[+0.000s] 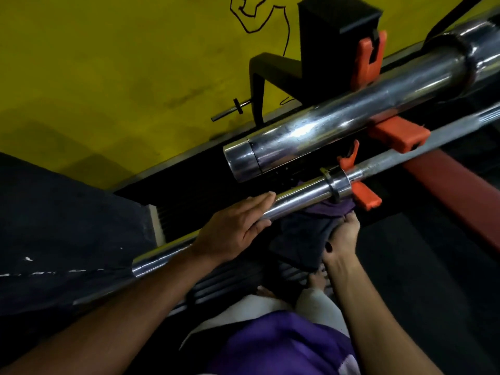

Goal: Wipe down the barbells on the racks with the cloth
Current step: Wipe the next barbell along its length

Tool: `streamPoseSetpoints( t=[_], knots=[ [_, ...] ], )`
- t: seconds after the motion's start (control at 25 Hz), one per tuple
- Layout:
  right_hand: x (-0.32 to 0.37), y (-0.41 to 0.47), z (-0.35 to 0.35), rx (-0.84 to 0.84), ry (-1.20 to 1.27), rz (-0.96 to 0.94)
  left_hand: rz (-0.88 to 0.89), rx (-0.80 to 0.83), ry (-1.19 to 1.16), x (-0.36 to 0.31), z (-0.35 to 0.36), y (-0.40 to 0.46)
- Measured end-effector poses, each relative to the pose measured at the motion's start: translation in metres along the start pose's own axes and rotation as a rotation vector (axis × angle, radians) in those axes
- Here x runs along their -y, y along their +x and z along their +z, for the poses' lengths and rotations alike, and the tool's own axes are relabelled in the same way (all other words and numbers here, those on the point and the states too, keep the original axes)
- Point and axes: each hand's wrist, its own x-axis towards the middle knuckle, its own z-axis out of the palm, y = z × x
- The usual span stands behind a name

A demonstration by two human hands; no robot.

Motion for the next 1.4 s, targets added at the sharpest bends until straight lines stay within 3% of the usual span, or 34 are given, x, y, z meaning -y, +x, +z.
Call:
streamPoseSetpoints(
  t=[0.12, 0.2, 0.36, 0.4, 0.52, 0.64, 0.76, 0.88, 1.0, 1.04, 1.12, 1.2, 1.28, 1.32, 1.4],
  knots=[
    [0.01, -0.028, -0.024, -0.043, -0.08, -0.056, 0.015, -0.043, 0.018, 0.0, 0.004, -0.001],
    [0.014, -0.047, -0.019, -0.174, -0.146, -0.174, -0.007, -0.024, -0.017, 0.0, -0.001, 0.001],
    [0.006, -0.092, 0.013, -0.536, -0.672, -0.547, 0.094, 0.136, -0.189, 0.012, -0.018, -0.008],
    [-0.002, -0.101, 0.02, -0.557, -0.672, -0.652, 0.144, 0.145, -0.184, 0.022, -0.023, -0.017],
    [-0.031, -0.128, 0.049, -0.467, -0.709, -1.011, 0.266, 0.13, -0.032, 0.062, -0.036, -0.057],
    [-0.05, -0.106, 0.062, -0.234, -1.287, -1.065, 0.232, 0.21, -0.049, 0.087, -0.043, -0.085],
    [-0.05, -0.071, 0.05, -0.171, -1.703, -1.196, 0.26, 0.217, -0.07, 0.087, -0.05, -0.088],
    [-0.052, -0.066, 0.051, -0.253, -1.723, -1.258, 0.257, 0.228, -0.088, 0.087, -0.056, -0.089],
    [-0.071, -0.069, 0.092, -0.394, -1.739, -1.184, 0.248, 0.239, -0.044, 0.088, -0.058, -0.1],
    [-0.086, -0.071, 0.096, -0.376, -1.807, -1.196, 0.233, 0.231, -0.025, 0.088, -0.058, -0.104],
    [-0.118, -0.079, 0.078, -0.178, -1.849, -1.285, 0.193, 0.231, -0.003, 0.09, -0.058, -0.107],
    [-0.122, -0.082, 0.039, 0.0, -1.617, -1.311, 0.174, 0.225, 0.013, 0.087, -0.059, -0.108],
    [-0.098, -0.076, 0.015, -0.031, -1.397, -1.265, 0.159, 0.214, 0.024, 0.082, -0.06, -0.109],
    [-0.08, -0.071, 0.014, -0.086, -1.399, -1.283, 0.143, 0.217, 0.025, 0.078, -0.062, -0.109],
    [-0.047, -0.058, 0.032, -0.211, -1.627, -1.334, 0.119, 0.219, 0.045, 0.077, -0.063, -0.11]
  ],
)
